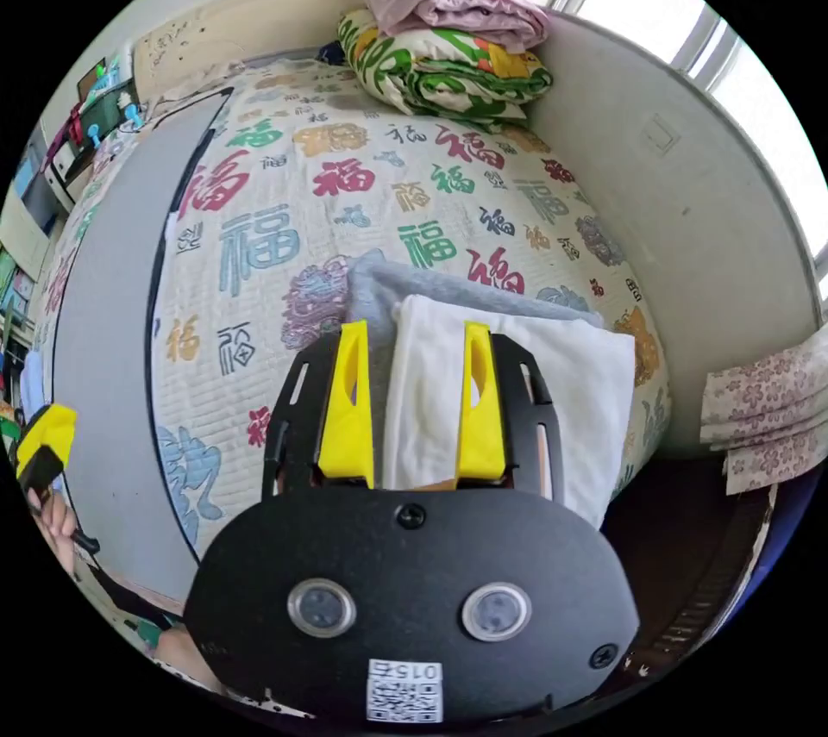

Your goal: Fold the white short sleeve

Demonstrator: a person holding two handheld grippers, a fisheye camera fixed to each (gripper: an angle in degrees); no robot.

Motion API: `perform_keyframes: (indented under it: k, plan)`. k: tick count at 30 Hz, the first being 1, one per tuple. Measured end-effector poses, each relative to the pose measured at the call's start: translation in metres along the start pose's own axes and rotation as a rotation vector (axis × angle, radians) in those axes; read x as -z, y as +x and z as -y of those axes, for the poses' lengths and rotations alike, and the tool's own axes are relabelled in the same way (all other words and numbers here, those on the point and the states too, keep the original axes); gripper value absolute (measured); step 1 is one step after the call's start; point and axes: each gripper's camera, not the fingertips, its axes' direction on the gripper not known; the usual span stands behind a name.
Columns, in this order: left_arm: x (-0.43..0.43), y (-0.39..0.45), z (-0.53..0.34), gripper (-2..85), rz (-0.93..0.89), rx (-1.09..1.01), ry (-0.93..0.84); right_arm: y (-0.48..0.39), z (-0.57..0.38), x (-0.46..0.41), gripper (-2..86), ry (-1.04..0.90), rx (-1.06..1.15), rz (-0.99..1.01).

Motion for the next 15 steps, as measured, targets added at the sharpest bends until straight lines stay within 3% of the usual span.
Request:
perform_keyframes:
  k: [4, 7, 15]
  plan:
    - [-0.112, 0.044, -0.033, 5.1, -0.059, -0.06, -0.107, 0.05, 0.072, -0.072, 13.7, -0.12, -0.015, 0.033]
    - [-0.179, 0.058, -0.058, 5.6, -0.061, -0.075, -0.156, 0.079, 0.104, -0.072, 10.0, -0.069, -0.037, 0.039]
    - [-0.334, 0.044, -0.103, 10.2, -0.155, 0.025, -0.227, 0.247, 0.125, -0.033, 5.9, 0.123, -0.495, 0.626]
